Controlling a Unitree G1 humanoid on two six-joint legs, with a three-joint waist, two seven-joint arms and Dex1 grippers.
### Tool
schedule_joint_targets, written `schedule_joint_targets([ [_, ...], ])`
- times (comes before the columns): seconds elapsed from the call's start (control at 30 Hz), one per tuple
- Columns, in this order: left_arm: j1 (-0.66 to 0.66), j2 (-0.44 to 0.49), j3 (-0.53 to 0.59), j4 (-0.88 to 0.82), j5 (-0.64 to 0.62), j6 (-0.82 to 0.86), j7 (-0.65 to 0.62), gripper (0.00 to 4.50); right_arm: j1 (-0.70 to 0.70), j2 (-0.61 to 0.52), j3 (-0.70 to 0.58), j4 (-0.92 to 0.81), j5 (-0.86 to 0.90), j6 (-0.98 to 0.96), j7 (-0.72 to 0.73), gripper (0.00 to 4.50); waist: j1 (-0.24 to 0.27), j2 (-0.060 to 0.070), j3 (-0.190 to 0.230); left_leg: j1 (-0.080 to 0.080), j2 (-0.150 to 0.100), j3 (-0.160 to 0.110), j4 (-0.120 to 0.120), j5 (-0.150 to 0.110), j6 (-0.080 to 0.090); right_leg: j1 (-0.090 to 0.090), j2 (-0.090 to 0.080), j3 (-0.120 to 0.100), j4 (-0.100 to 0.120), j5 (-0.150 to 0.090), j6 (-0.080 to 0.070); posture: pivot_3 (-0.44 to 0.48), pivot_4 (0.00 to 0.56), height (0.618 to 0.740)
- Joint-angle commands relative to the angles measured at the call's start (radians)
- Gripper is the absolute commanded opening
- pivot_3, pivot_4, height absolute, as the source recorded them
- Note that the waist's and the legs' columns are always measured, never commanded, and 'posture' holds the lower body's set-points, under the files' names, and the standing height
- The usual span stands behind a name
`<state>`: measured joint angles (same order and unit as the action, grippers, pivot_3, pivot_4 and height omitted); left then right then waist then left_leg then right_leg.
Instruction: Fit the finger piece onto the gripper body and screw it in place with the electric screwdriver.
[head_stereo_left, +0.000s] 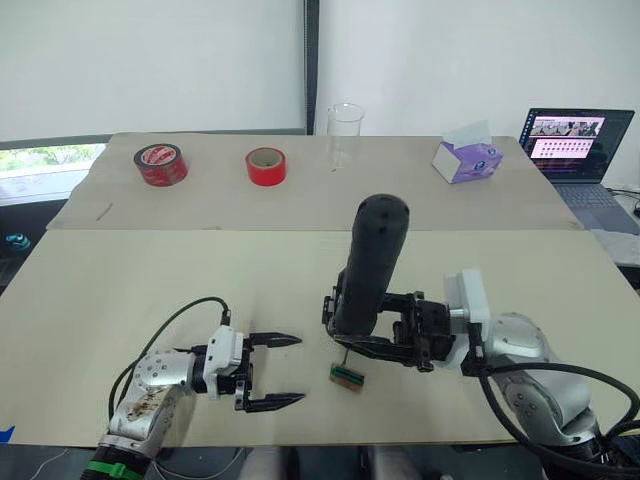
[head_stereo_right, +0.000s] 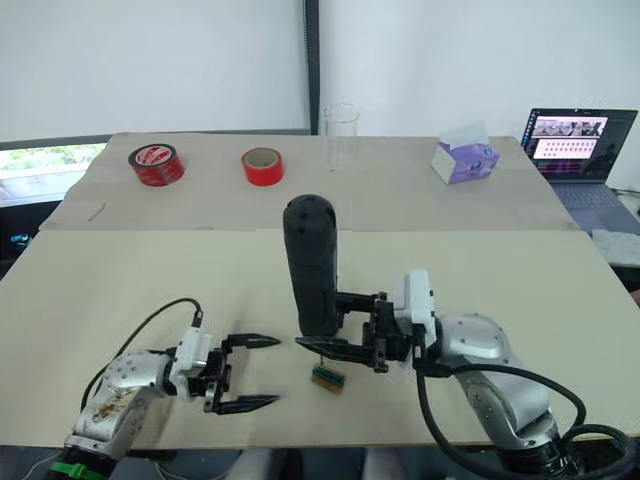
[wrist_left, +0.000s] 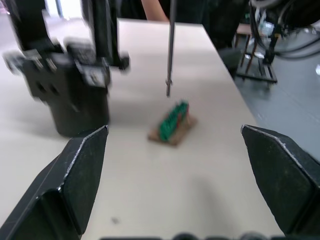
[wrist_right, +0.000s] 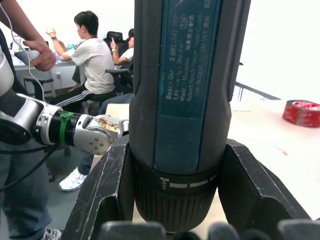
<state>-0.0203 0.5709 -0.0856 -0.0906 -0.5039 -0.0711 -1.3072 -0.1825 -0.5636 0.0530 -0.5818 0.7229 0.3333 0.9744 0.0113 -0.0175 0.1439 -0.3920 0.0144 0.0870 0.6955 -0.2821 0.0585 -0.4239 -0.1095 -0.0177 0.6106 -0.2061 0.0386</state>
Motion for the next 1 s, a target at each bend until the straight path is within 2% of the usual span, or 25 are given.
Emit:
schedule_joint_targets([
  [0.03, -0.010, 0.029, 0.057, -0.088, -0.071, 0.067, 0.021, 4.48, -0.029, -0.019, -0.070, -0.067, 0.074, 0.017, -0.025, 1.92, 0.000, 0.000, 0.000, 0.000, 0.000, 0.000, 0.000, 0.000, 0.000, 0.000, 0.000, 0.000, 0.000, 0.000, 0.000, 0.000, 0.150, 0.740],
  [0.3, -0.061, 0.064, 0.161, -0.215, -0.197, 0.240, 0.114, 4.48, -0.042, -0.083, -0.169, -0.095, 0.167, 0.077, -0.072, 1.92, 0.001, -0.001, 0.001, 0.000, 0.000, 0.000, 0.000, 0.000, 0.000, 0.000, 0.001, 0.000, 0.000, 0.001, 0.002, 0.000, 0.150, 0.740],
  [0.43, -0.081, 0.076, 0.182, -0.229, -0.209, 0.283, 0.137, 4.48, -0.043, -0.112, -0.222, -0.099, 0.215, 0.104, -0.105, 1.92, 0.000, -0.001, 0.001, 0.000, 0.000, 0.000, 0.000, 0.000, 0.000, 0.000, 0.002, 0.000, 0.000, 0.001, 0.002, 0.000, 0.150, 0.740],
  [0.57, -0.135, 0.075, 0.148, -0.134, -0.102, 0.297, 0.197, 4.48, -0.031, -0.139, -0.259, -0.095, 0.227, 0.115, -0.117, 1.92, 0.001, -0.002, 0.001, 0.000, 0.000, 0.000, 0.000, 0.000, 0.000, 0.000, 0.002, 0.000, 0.000, 0.001, 0.002, 0.000, 0.150, 0.740],
  [0.73, -0.191, 0.014, 0.052, -0.023, 0.055, 0.233, 0.252, 4.48, -0.029, -0.154, -0.282, -0.084, 0.229, 0.117, -0.125, 1.92, 0.002, -0.002, 0.001, 0.000, -0.001, 0.000, 0.000, 0.000, 0.000, 0.001, 0.003, 0.001, -0.001, 0.002, 0.004, 0.000, 0.150, 0.740],
  [1.0, -0.245, -0.082, -0.095, 0.107, 0.207, 0.146, 0.247, 4.48, -0.030, -0.161, -0.287, -0.073, 0.222, 0.119, -0.138, 1.92, 0.001, -0.003, 0.002, -0.001, 0.000, 0.000, 0.000, 0.000, 0.000, 0.000, 0.003, 0.001, -0.001, 0.003, 0.004, 0.000, 0.150, 0.740],
])
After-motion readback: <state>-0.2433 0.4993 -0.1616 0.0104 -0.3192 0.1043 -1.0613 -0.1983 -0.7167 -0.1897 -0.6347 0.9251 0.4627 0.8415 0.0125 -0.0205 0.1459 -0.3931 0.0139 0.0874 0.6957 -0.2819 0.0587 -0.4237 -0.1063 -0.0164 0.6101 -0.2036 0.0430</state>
